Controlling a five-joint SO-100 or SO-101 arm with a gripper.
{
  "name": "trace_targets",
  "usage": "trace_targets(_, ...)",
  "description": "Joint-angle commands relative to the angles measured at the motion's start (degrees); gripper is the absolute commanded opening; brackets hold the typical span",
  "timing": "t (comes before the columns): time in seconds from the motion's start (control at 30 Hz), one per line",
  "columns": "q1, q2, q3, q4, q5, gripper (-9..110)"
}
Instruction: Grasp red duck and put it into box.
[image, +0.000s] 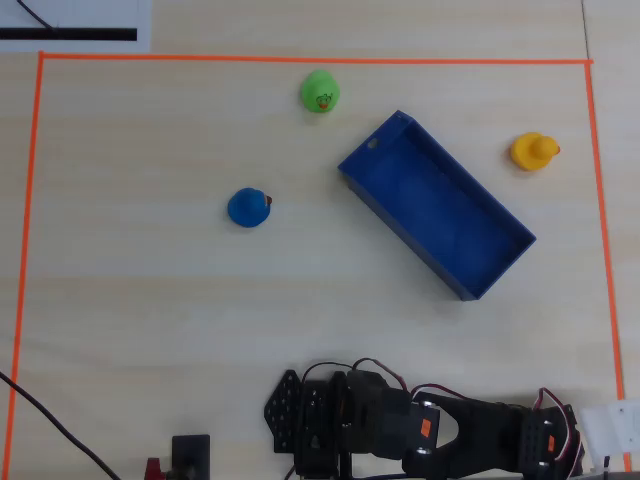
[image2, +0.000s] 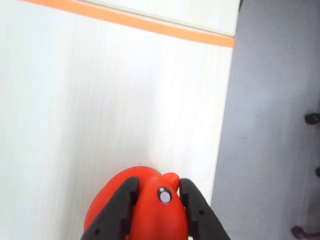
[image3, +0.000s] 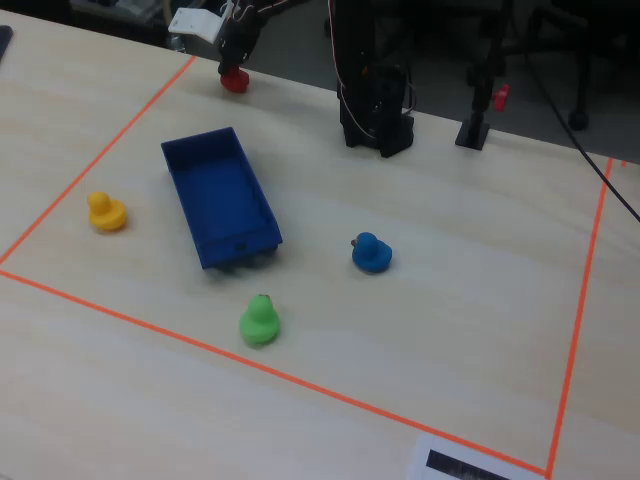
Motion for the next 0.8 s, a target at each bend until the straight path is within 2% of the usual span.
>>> trace_targets(0.0, -0.88, 3.96, 0.09, 0.7, 0.0, 0)
trace_targets(0.2, -5.54, 6.24, -2.2, 4.13, 7.47, 0)
trace_targets(0.47, -21.8, 15.12, -13.97, 21.53, 21.18, 0)
trace_targets(0.77, -36.83, 27.95, -8.96, 28.04, 21.09, 0)
